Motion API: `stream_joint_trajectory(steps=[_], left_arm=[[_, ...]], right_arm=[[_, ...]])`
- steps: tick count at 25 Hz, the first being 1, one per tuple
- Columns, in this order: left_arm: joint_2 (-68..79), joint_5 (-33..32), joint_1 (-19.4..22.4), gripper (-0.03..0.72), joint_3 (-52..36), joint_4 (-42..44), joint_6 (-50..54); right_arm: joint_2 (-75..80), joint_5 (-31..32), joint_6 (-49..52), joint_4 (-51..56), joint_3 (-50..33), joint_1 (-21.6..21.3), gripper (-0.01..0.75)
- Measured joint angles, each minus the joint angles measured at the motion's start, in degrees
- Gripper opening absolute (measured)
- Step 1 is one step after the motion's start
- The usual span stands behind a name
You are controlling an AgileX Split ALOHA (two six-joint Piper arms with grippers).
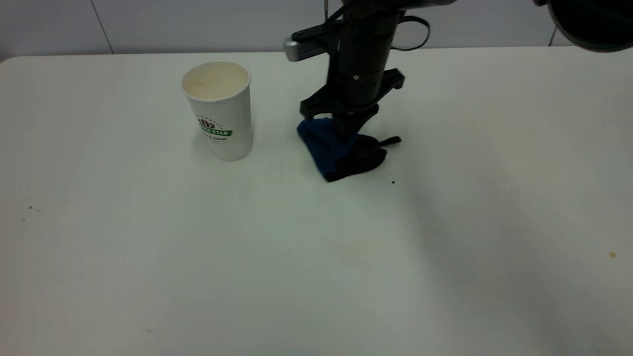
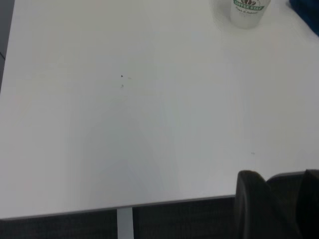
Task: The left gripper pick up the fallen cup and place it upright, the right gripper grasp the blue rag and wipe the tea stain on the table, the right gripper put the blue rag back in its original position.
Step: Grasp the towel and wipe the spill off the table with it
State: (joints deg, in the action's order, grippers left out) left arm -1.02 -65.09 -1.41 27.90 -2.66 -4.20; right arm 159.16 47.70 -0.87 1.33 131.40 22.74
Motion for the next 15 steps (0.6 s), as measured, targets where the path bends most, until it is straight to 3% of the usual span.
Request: stream_joint_trajectory(steps=[8,15], left_arm=[[0.0,0.02,0.0,0.239,0.0,0.0,0.0],[0.0,0.06,0.0,0.239,0.0,0.0,-0.05]], right_arm=[[0.0,5.57,3.1,-6.09,0.0,-13.7,0.051],[0.0,9.2,4.16,-7.81,0.0,-22.12,0.051]])
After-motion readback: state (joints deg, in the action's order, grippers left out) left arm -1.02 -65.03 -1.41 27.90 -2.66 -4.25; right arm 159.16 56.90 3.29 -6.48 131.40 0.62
